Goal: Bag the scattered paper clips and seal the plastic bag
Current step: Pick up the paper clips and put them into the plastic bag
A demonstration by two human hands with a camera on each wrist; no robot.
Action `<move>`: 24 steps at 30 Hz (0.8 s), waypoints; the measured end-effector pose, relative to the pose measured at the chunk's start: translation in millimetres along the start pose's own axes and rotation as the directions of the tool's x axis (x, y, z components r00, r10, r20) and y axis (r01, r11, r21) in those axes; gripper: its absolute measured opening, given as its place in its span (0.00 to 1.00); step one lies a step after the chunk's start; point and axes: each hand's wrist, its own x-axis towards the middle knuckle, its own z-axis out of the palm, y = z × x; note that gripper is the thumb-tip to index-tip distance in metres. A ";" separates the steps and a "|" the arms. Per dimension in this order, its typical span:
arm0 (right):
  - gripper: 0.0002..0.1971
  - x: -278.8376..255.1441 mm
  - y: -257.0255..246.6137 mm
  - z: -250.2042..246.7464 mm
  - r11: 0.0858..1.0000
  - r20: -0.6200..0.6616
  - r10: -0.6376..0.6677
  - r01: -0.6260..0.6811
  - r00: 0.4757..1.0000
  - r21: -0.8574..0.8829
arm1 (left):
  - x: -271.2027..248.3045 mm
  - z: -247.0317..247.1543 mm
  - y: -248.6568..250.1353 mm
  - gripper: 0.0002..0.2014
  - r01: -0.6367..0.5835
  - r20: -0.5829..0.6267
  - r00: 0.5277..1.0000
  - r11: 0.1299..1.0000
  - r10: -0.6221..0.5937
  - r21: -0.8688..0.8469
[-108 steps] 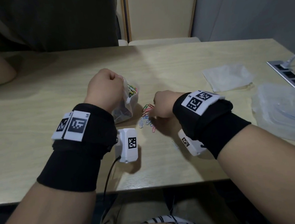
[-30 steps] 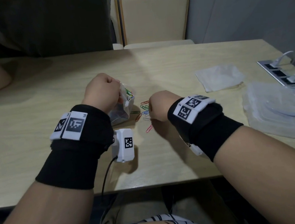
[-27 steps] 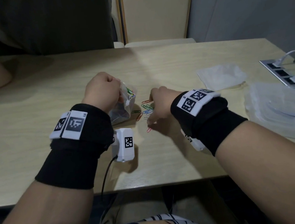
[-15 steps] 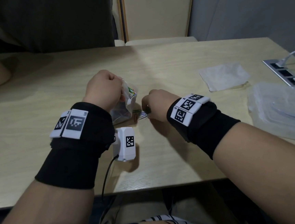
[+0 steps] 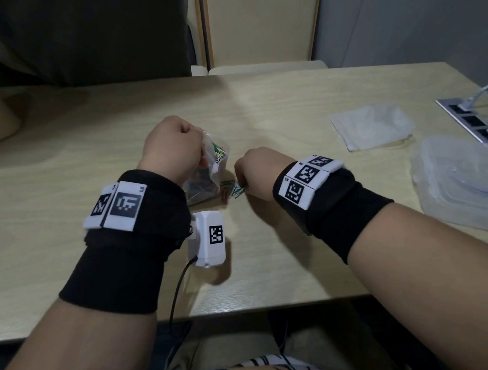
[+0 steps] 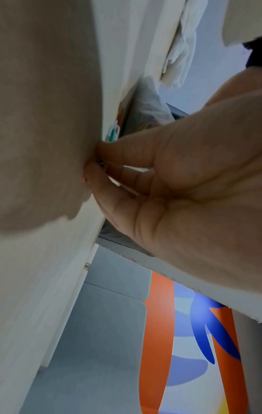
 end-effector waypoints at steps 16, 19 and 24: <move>0.04 -44.4 6.5 -52.5 0.738 -0.168 0.220 -0.051 0.961 0.673 | 0.6 -7.6 -5.0 0.10 -0.011 0.000 1.000 1.000 0.011 0.002; 0.07 -45.4 8.4 -64.0 0.502 -0.183 0.290 0.013 0.939 0.865 | 1.1 -7.9 -4.8 0.10 -0.008 -0.009 1.000 1.000 0.008 -0.004; 0.04 -48.4 -3.5 -82.5 0.405 -0.141 0.170 0.061 0.975 0.912 | -1.3 -7.7 -1.3 0.10 -0.004 0.001 1.000 1.000 0.004 -0.004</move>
